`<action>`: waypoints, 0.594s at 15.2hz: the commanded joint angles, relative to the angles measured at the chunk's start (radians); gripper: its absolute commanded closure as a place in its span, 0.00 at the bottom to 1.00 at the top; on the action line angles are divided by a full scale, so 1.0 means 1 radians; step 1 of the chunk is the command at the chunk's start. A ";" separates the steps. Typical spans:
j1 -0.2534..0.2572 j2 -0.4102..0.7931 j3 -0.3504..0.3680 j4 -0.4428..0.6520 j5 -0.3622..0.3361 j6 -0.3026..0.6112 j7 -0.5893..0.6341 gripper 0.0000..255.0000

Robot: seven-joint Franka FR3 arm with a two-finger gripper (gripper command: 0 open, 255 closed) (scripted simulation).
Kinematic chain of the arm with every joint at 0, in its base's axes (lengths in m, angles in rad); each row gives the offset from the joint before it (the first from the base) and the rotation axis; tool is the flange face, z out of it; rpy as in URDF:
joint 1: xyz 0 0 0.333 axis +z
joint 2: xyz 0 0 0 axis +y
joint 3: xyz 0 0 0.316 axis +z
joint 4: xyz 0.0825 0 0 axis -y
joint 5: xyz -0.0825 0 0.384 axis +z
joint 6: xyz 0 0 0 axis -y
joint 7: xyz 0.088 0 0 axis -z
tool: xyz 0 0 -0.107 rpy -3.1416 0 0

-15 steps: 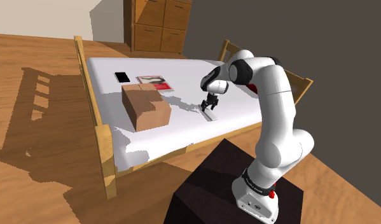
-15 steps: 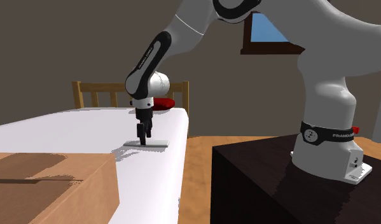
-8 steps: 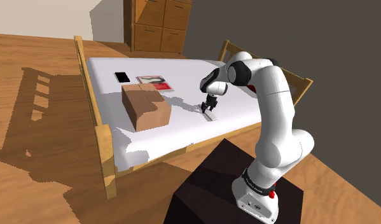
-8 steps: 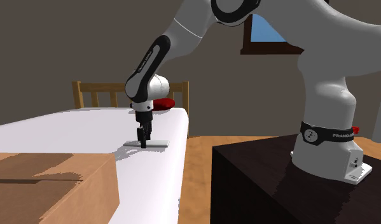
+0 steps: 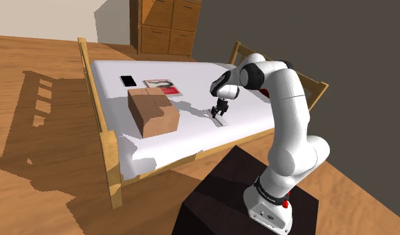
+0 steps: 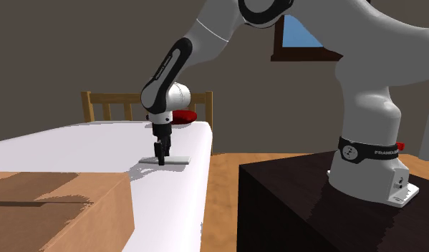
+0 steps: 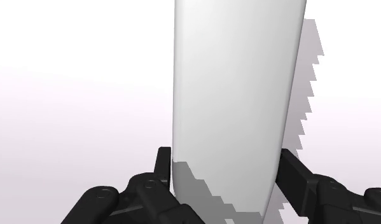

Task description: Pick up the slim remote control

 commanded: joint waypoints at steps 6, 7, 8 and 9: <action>0.018 -0.072 -0.023 -0.025 -0.021 -0.048 0.011 1.00; 0.020 -0.082 -0.026 -0.027 -0.024 -0.055 0.013 1.00; 0.023 -0.092 -0.029 -0.029 -0.028 -0.063 0.015 1.00; 0.025 -0.102 -0.033 -0.031 -0.031 -0.071 0.017 1.00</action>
